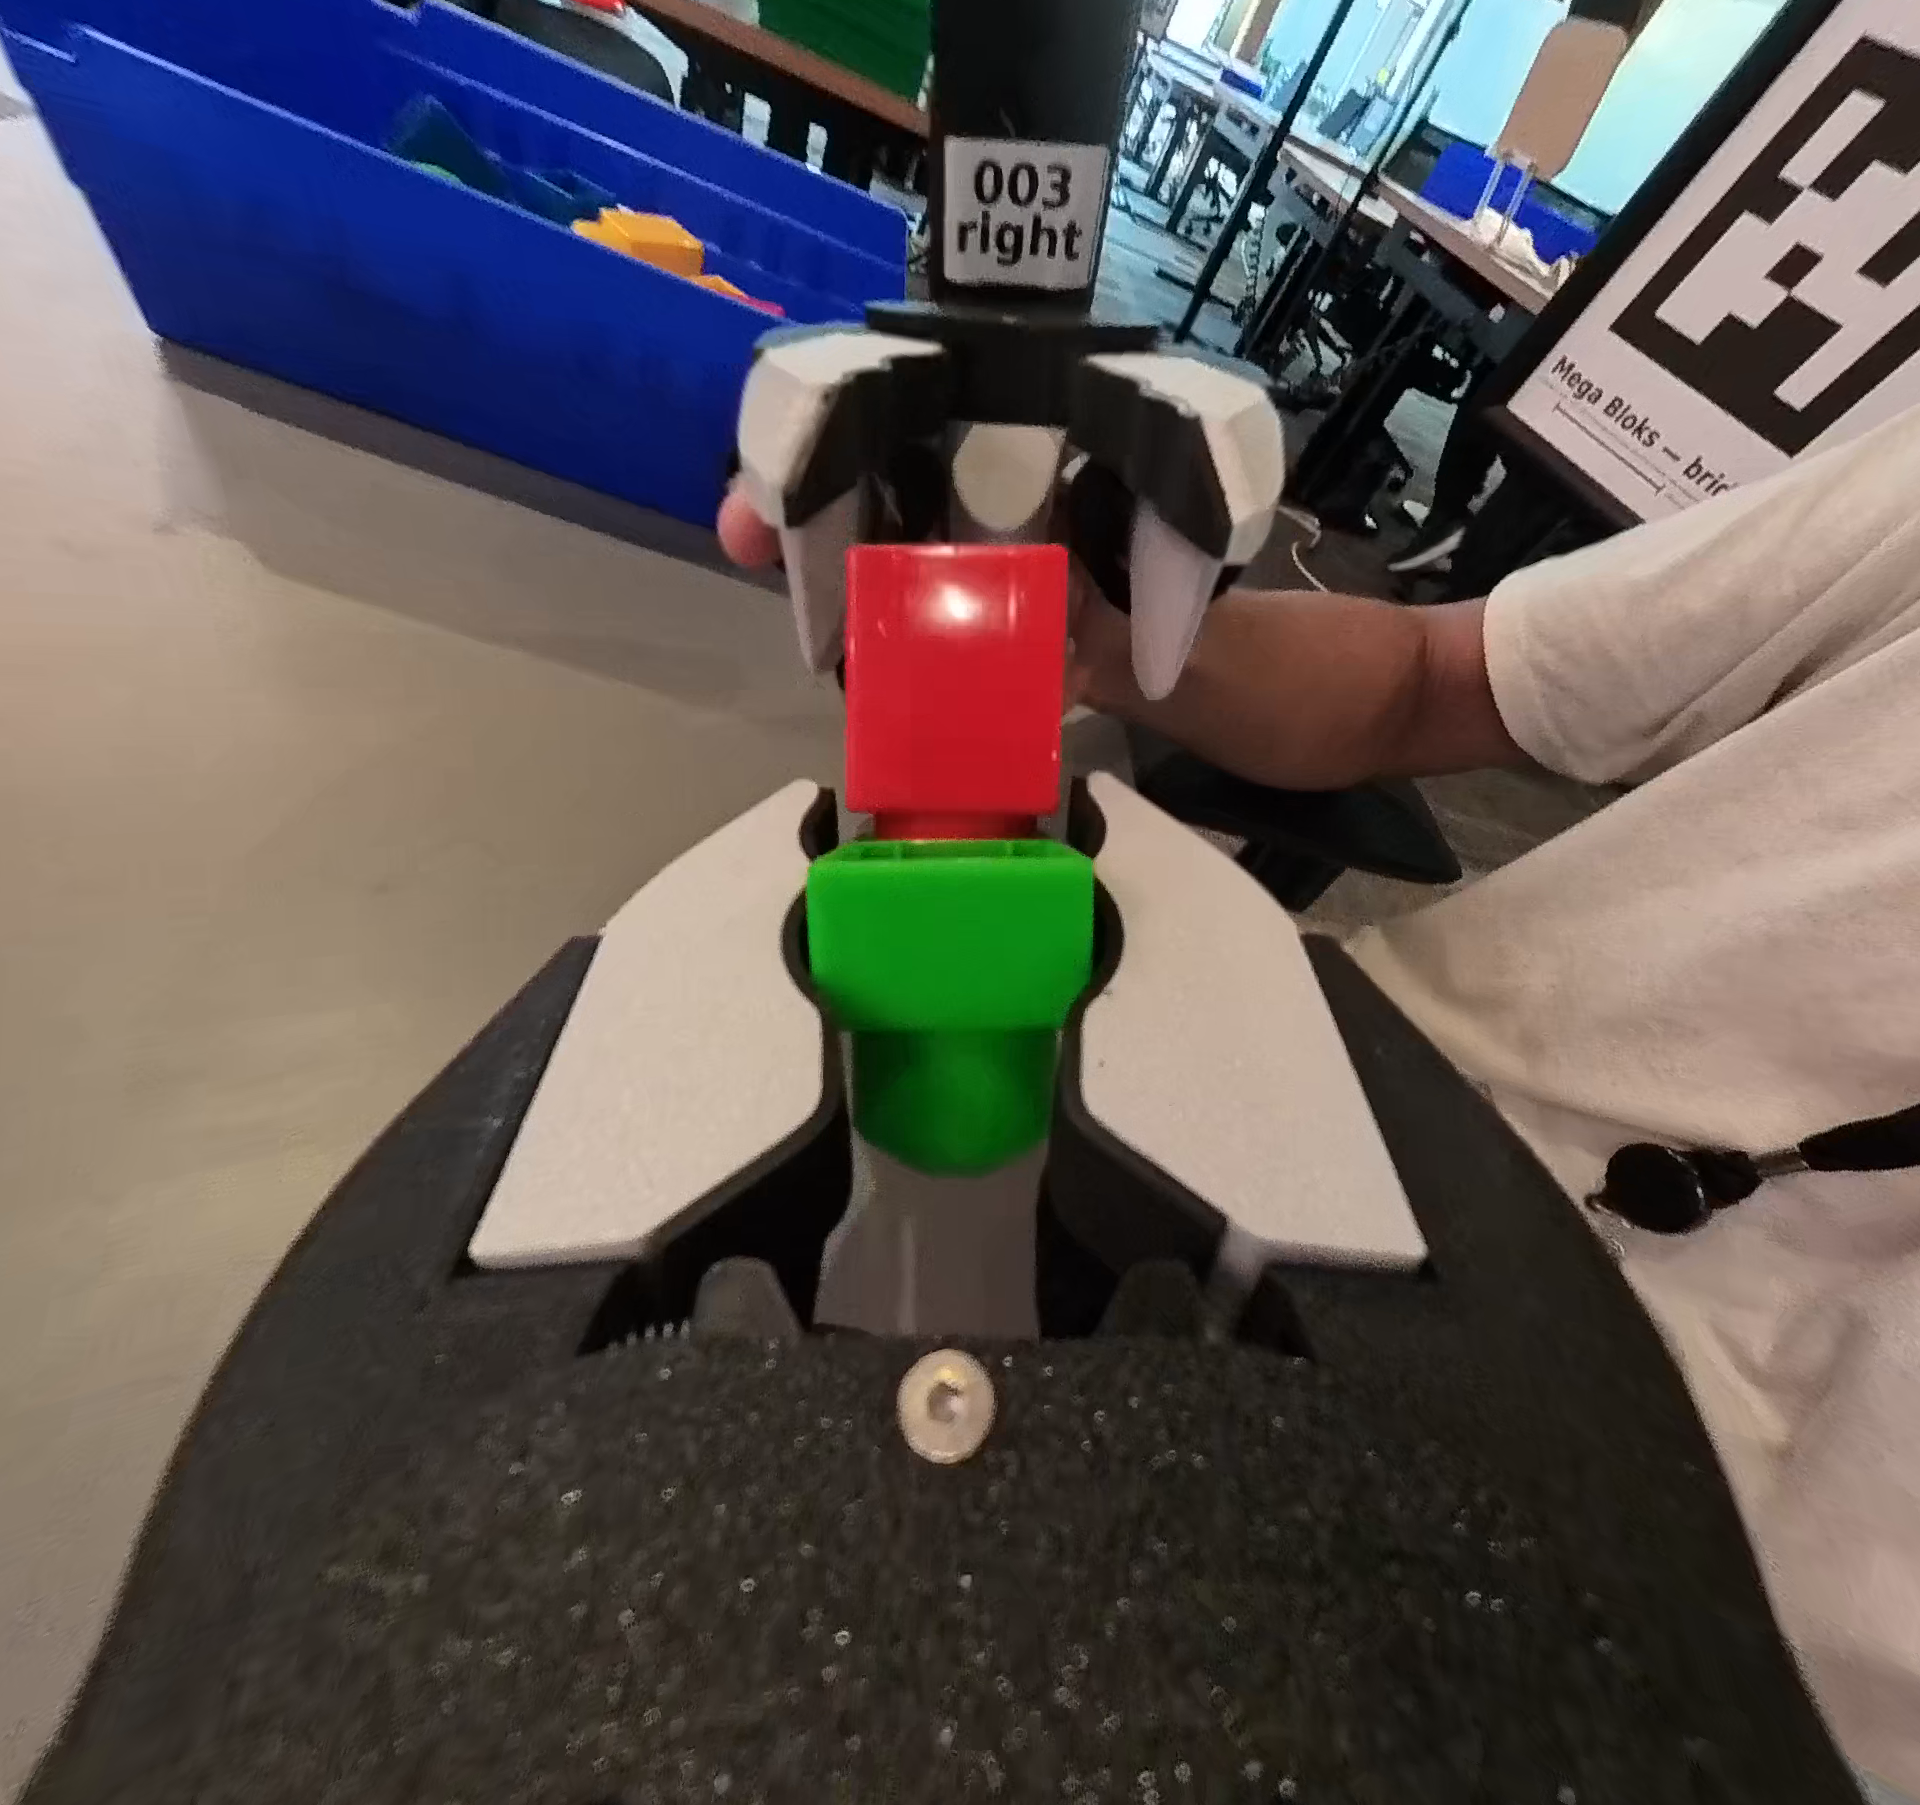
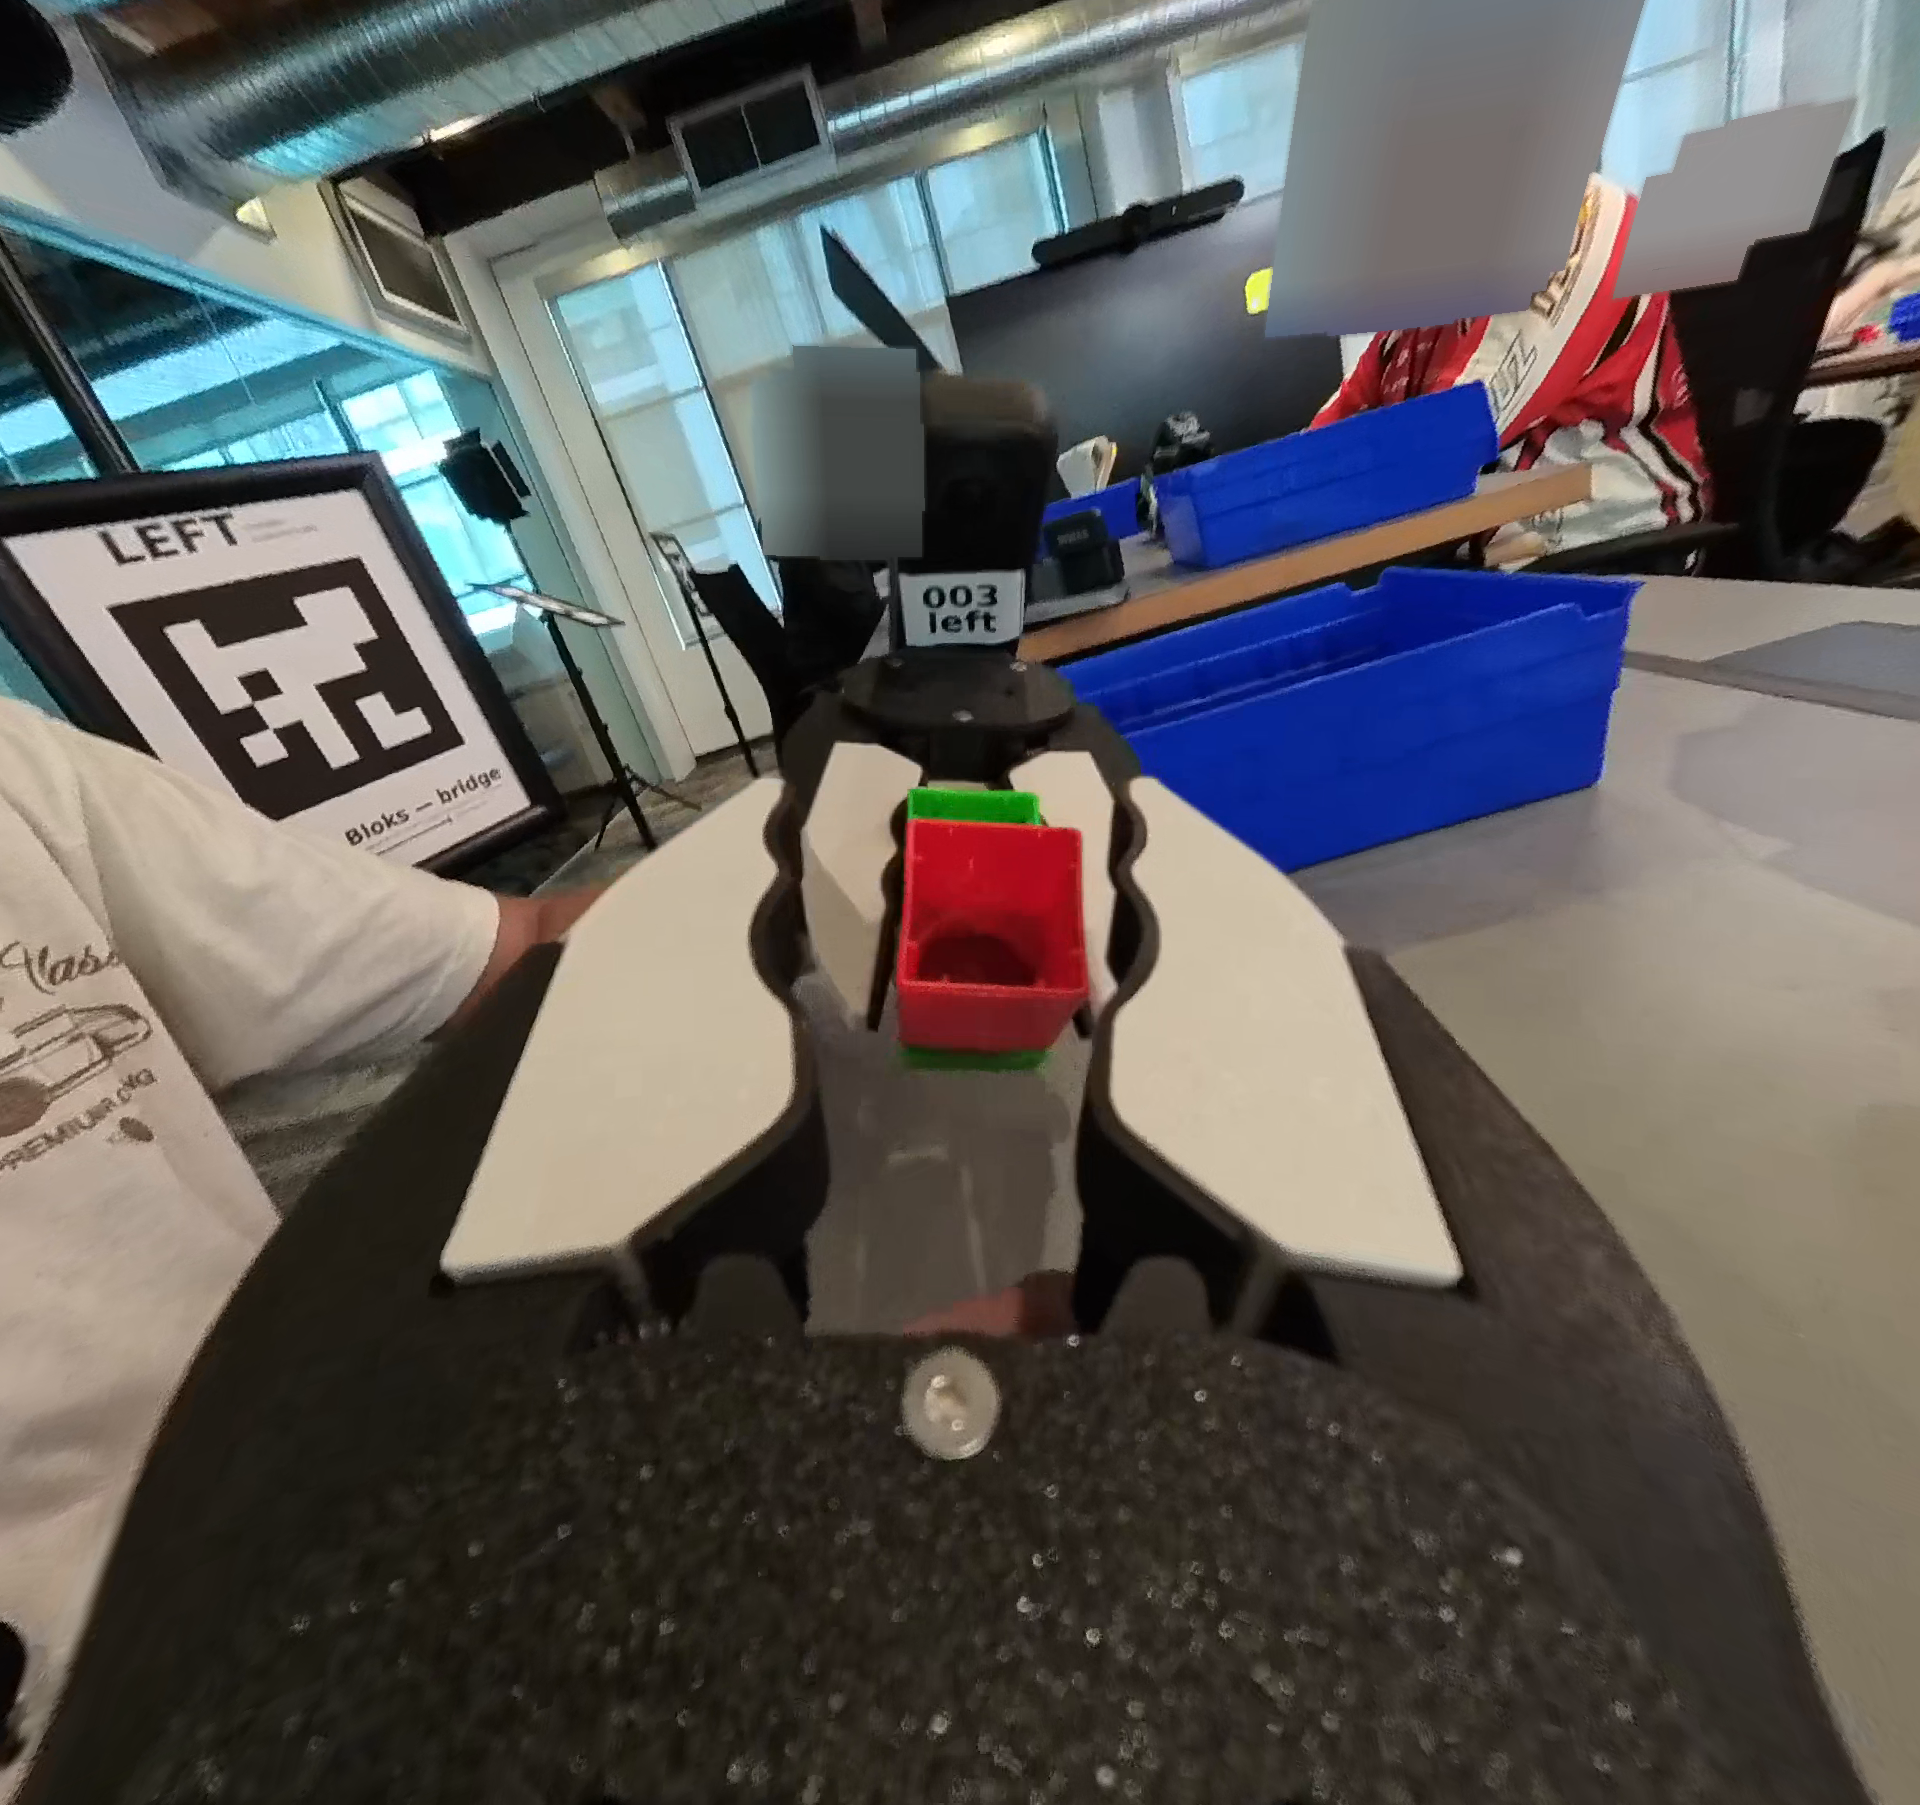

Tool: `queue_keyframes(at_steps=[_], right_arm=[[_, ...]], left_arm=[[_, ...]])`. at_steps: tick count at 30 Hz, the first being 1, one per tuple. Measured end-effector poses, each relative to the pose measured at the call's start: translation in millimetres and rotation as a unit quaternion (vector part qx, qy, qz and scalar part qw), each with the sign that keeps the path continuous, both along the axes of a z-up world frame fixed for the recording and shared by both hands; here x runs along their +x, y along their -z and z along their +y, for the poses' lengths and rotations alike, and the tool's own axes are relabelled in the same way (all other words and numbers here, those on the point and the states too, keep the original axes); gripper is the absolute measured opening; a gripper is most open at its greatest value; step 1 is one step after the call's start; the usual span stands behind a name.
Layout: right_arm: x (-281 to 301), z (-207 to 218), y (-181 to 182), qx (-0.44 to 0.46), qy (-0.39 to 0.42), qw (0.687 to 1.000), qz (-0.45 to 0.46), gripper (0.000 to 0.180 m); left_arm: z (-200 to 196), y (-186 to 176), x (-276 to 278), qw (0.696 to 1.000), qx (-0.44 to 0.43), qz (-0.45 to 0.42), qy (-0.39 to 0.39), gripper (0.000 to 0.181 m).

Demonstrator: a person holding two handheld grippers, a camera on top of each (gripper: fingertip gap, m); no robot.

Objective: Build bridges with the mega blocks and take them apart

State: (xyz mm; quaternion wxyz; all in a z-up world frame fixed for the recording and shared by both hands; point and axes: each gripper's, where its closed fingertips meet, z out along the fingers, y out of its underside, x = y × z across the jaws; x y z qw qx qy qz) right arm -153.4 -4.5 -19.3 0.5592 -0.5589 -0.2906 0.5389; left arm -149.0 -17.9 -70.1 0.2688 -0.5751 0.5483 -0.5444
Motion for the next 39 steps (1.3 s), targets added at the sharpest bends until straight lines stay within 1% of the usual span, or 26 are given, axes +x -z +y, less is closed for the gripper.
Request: queue_keyframes(at_steps=[3, 7, 9, 10, 11, 12, 13, 17, 20, 23, 25, 30, 32, 33, 34, 35, 36, 37, 38, 39], right_arm=[[5.8, 4.1, 4.6, -0.001, 0.020, 1.000, -0.003, 0.058], [4.3, 4.5, 28.0, 0.001, 0.035, 0.997, -0.074, 0.060], [-2.1, 4.6, 35.7, -0.009, 0.029, 0.995, -0.092, 0.061], [-6.1, 4.3, 34.4, -0.014, 0.024, 0.996, -0.084, 0.061], [-8.5, 3.5, 30.6, -0.014, 0.018, 0.997, -0.069, 0.054], [-10.0, 0.0, 26.3, -0.008, 0.004, 0.998, -0.054, 0.037], [-9.8, -1.2, 23.3, -0.010, -0.003, 0.999, -0.044, 0.036], [-6.8, -3.6, 24.8, -0.007, -0.008, 0.999, -0.052, 0.036], [-1.7, -1.7, 21.0, -0.009, -0.006, 0.999, -0.036, 0.036], [9.8, 1.4, 10.4, -0.010, -0.003, 1.000, -0.010, 0.036], [16.2, 4.5, 6.1, 0.003, 0.016, 1.000, -0.017, 0.036], [47.0, 6.1, -31.8, 0.038, 0.049, 0.998, 0.006, 0.036], [52.1, 4.0, -38.7, 0.048, 0.056, 0.997, 0.000, 0.036], [51.2, 3.6, -36.8, 0.047, 0.058, 0.997, -0.009, 0.036], [50.3, 6.9, -31.2, 0.043, 0.075, 0.996, -0.027, 0.036], [50.8, 14.5, -21.6, 0.034, 0.108, 0.992, -0.053, 0.036], [54.9, 26.5, -8.6, 0.021, 0.159, 0.983, -0.089, 0.036], [64.8, 41.1, 6.7, 0.009, 0.231, 0.963, -0.137, 0.036], [76.1, 51.7, 19.7, 0.004, 0.295, 0.938, -0.183, 0.036], [87.1, 58.2, 28.6, 0.000, 0.350, 0.911, -0.217, 0.036]], left_arm=[[4.5, -2.8, -3.8, 1.000, -0.004, -0.011, -0.009, 0.042], [4.9, -6.7, -7.7, 1.000, -0.013, -0.021, -0.004, 0.041], [2.1, -7.2, -7.3, 1.000, -0.016, -0.021, 0.005, 0.041], [0.2, -5.7, -6.3, 1.000, -0.013, -0.018, 0.010, 0.041], [-1.8, -3.5, -5.1, 1.000, -0.010, -0.013, 0.014, 0.041], [-2.6, -0.8, -4.0, 1.000, -0.005, -0.007, 0.014, 0.041], [-4.1, 1.2, -3.8, 1.000, -0.003, -0.002, 0.018, 0.041], [-8.1, 14.4, -3.9, 0.999, 0.022, 0.030, 0.020, 0.041], [-6.3, 22.0, -3.8, 0.998, 0.039, 0.052, 0.015, 0.041], [-0.5, 37.2, -4.1, 0.994, 0.066, 0.085, 0.000, 0.040], [-5.2, 38.8, -3.3, 0.996, 0.048, 0.076, 0.012, 0.040], [-0.6, 35.0, -3.4, 0.998, 0.031, 0.057, 0.006, 0.040], [4.8, 31.3, -4.0, 0.998, 0.036, 0.047, -0.008, 0.040], [11.3, 28.2, -4.2, 0.998, 0.040, 0.037, -0.030, 0.041], [22.2, 25.2, -5.3, 0.996, 0.048, 0.026, -0.067, 0.041], [35.8, 24.0, -8.8, 0.991, 0.061, 0.019, -0.116, 0.041], [52.2, 25.1, -15.3, 0.980, 0.084, 0.021, -0.178, 0.041], [74.1, 26.7, -26.5, 0.957, 0.113, 0.029, -0.264, 0.041], [93.1, 27.5, -41.6, 0.927, 0.136, 0.036, -0.349, 0.041], [104.2, 26.3, -55.9, 0.898, 0.150, 0.032, -0.412, 0.041]])
